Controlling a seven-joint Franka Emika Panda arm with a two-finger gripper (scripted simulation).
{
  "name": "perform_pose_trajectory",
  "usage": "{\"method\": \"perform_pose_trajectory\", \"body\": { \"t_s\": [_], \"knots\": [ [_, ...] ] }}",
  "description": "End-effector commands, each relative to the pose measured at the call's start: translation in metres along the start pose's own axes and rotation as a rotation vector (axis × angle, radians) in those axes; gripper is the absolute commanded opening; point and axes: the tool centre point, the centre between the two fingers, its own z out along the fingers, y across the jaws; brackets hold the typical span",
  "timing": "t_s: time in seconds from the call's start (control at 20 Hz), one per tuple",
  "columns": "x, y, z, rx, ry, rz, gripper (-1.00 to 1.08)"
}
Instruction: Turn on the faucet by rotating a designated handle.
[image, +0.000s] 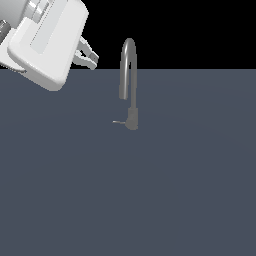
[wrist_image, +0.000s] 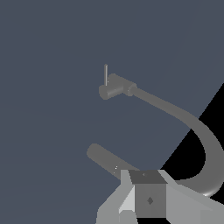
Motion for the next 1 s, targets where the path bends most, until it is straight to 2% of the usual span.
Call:
{"method": "perform_pose_trajectory", "body": {
  "t_s": [0.0, 0.95],
  "knots": [
    [0.008, -0.003, 0.006, -0.040, -0.002, -0.041, -1.00],
    [0.059, -0.025, 0.052, -0.322, -0.026, -0.332, -1.00]
  ]
}}
